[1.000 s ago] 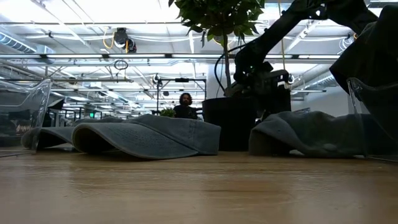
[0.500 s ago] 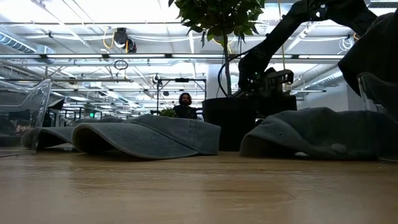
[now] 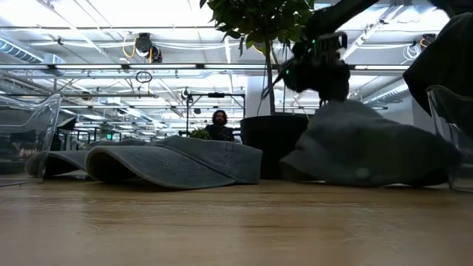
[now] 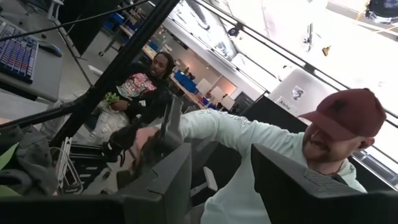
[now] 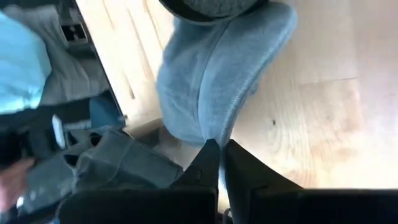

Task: Pick & Place hat
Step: Put the right blue cap into the left transparent bin

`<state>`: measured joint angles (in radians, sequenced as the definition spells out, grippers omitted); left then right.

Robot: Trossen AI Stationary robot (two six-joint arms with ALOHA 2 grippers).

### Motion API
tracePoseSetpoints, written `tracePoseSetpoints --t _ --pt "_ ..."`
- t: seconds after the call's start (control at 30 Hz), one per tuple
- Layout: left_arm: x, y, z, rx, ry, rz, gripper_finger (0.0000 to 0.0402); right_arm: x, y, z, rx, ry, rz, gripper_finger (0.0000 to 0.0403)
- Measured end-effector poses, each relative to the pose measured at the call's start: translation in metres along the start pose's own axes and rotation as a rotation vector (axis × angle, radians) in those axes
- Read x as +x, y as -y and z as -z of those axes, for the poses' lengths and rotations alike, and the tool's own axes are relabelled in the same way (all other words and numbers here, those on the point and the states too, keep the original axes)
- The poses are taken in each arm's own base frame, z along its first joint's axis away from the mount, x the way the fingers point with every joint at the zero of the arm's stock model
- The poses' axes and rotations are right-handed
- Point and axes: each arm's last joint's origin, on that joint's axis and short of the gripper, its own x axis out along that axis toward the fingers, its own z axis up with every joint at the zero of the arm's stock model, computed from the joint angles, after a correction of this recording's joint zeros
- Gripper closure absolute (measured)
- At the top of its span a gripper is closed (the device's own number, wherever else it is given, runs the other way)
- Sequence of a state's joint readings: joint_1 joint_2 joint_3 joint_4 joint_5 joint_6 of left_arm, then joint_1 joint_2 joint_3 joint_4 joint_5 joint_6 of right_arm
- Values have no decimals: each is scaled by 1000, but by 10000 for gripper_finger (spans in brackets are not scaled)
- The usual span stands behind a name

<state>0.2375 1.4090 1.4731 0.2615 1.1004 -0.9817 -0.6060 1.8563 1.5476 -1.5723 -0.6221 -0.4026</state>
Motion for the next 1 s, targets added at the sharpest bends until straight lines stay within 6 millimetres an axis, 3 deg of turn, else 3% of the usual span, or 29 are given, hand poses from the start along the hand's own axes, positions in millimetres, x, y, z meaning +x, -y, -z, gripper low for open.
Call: tracePoseSetpoints --t 0.23,0.6,1.0 --pt "0 0 0 -12 1 -1 227 -31 -19 31 16 139 39 402" --pt "-11 -4 -5 -17 28 -33 227 -47 -44 57 -6 235 77 402" --pt "-27 -9 -13 -33 80 -85 227 -65 -77 105 41 372 223 402"
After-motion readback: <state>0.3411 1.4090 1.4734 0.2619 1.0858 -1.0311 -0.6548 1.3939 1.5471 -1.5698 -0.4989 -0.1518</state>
